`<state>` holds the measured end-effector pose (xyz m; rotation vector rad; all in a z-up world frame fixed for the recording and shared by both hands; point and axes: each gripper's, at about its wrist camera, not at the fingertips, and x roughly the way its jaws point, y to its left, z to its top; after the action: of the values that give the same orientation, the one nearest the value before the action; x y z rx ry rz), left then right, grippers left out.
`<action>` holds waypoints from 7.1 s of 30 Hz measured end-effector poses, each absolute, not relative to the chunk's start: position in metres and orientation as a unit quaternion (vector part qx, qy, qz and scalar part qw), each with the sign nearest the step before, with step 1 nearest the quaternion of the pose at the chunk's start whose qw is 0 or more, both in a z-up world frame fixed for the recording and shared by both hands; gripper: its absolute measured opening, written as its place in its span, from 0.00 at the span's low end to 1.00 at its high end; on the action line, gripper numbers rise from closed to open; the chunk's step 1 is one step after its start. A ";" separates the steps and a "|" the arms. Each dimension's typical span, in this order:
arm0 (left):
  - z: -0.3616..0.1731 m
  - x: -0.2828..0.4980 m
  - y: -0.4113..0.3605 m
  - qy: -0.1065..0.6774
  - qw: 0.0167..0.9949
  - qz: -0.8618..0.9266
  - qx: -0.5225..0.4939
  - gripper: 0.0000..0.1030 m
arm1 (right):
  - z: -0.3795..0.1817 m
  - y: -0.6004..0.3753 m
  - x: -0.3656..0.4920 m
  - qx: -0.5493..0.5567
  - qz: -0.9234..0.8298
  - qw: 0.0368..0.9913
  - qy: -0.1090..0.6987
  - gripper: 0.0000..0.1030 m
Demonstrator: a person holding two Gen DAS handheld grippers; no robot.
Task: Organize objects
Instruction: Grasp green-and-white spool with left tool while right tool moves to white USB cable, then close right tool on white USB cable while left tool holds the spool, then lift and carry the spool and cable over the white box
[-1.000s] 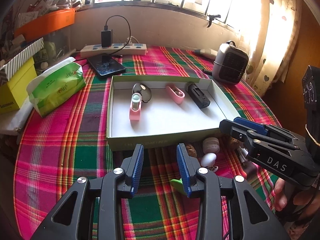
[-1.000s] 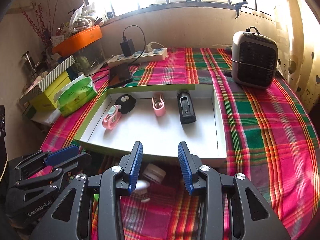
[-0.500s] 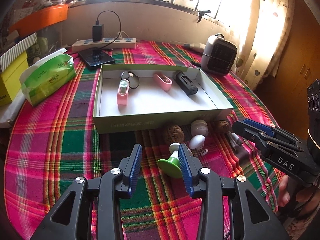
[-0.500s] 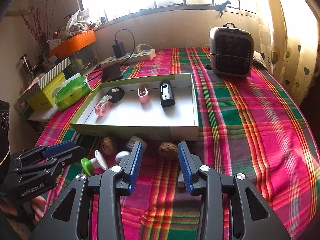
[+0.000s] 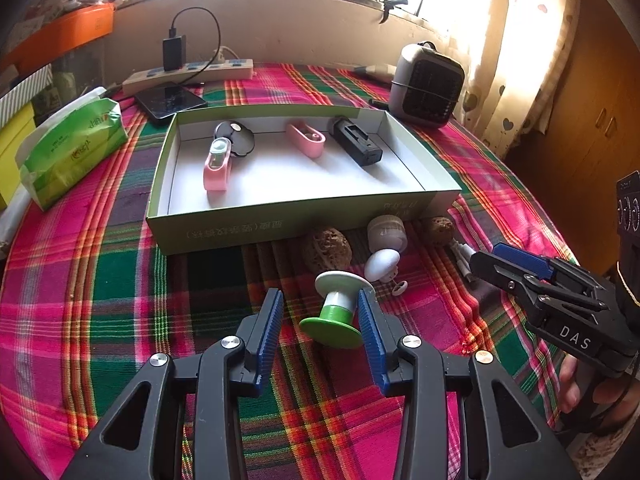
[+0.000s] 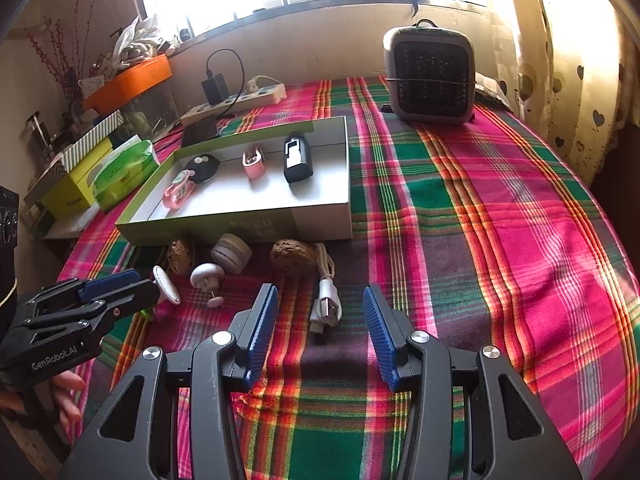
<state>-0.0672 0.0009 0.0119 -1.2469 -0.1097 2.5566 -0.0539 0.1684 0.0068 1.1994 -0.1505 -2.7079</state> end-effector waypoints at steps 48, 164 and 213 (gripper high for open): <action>0.000 -0.064 -0.009 -0.035 0.114 0.889 -0.441 0.30 | -0.006 0.160 -0.061 0.426 -0.901 0.072 0.030 0.17; 0.051 -0.120 -0.003 -0.039 0.122 0.901 -0.415 0.31 | 0.044 0.154 -0.108 0.392 -0.914 0.101 -0.013 0.15; 0.017 -0.226 -0.002 -0.023 0.105 0.877 -0.468 0.31 | 0.010 0.136 -0.230 0.457 -0.885 0.086 0.033 0.15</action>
<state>-0.2259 -0.0016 0.0174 -1.3795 -0.0666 2.5862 -0.2302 0.1355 0.0100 1.3618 0.0980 -2.6379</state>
